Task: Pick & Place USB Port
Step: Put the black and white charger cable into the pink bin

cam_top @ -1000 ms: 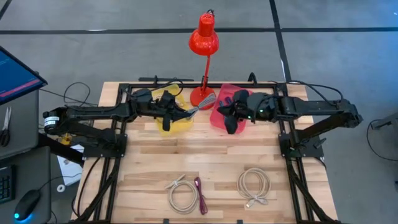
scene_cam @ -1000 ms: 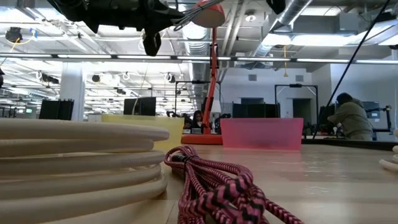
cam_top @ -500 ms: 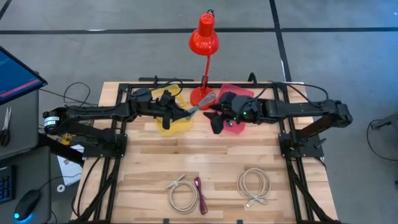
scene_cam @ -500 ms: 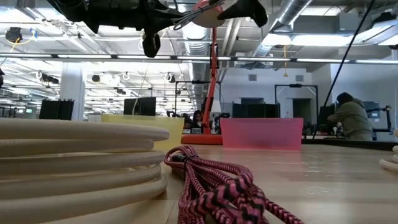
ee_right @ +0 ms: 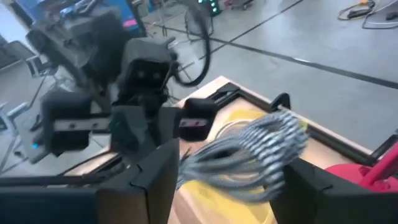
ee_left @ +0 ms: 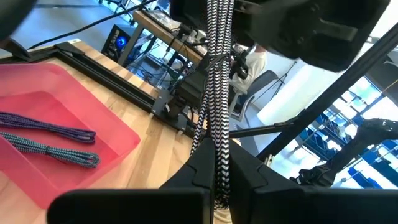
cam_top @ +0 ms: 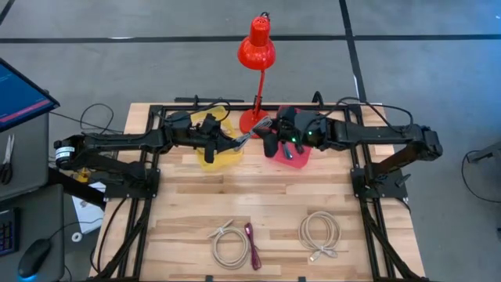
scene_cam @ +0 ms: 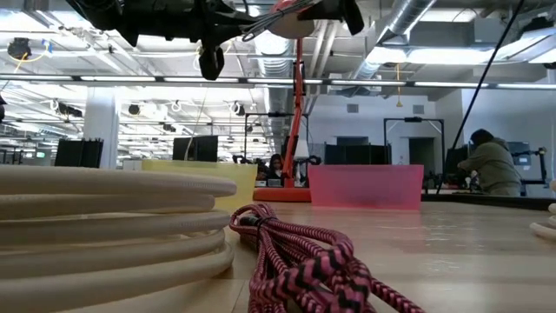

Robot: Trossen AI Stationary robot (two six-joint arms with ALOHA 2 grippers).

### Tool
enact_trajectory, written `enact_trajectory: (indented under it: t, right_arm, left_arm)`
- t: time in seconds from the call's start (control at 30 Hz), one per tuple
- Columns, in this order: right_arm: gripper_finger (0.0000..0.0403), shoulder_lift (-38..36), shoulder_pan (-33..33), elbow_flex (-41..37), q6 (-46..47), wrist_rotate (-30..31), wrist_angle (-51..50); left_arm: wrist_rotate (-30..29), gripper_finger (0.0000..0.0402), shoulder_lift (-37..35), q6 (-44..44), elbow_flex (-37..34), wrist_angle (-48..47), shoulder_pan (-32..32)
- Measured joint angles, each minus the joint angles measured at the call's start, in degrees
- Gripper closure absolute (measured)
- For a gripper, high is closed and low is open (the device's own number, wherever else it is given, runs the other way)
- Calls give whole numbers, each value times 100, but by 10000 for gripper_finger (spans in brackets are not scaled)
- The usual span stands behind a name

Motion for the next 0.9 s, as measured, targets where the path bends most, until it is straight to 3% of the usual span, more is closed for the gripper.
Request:
enact_trajectory:
  t: [0.17,0.37,0.57,0.9]
  right_arm:
    - [256,0,-153,-1,0,37,-2]
    - [379,0,-156,-1,-218,-8,1]
    - [385,-17,-128,3,-238,25,-353]
    - [385,-409,-93,-3,319,603,-2379]
  left_arm:
    - [-4,389,0,0,0,1,0]
    - [-36,389,0,9,0,-10,19]
    - [-14,370,0,20,-2,-20,119]
    - [-295,312,-4,204,-2,26,125]
